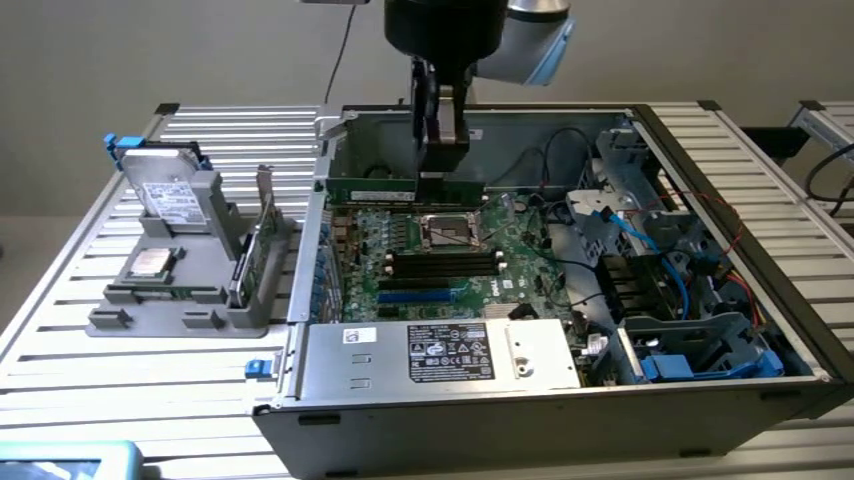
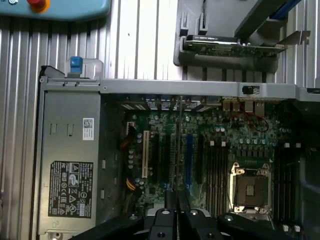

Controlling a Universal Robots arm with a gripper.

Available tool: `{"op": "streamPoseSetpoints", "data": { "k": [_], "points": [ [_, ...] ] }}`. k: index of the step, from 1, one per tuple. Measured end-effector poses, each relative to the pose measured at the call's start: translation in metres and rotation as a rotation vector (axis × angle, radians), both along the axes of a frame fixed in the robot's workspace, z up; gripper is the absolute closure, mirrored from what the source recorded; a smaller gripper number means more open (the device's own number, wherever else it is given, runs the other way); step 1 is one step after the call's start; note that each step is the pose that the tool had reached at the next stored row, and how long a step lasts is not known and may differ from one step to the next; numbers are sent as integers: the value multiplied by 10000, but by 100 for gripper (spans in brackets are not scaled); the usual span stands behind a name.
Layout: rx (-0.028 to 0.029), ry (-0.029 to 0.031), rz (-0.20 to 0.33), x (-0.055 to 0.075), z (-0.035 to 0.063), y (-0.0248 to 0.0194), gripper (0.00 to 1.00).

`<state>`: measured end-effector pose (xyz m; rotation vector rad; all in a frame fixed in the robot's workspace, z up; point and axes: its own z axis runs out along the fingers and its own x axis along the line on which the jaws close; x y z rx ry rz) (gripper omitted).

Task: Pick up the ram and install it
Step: 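Pick up the ram and move it above insertion slot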

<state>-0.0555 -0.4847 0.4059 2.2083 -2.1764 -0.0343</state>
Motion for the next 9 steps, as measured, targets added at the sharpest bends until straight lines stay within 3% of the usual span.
{"op": "streamPoseSetpoints", "data": {
  "k": [4, 9],
  "points": [
    [-6, -22, 0, 148, -13, 79, 87],
    [-6, -217, -1, 235, -18, 234, 87]
  ]
}}
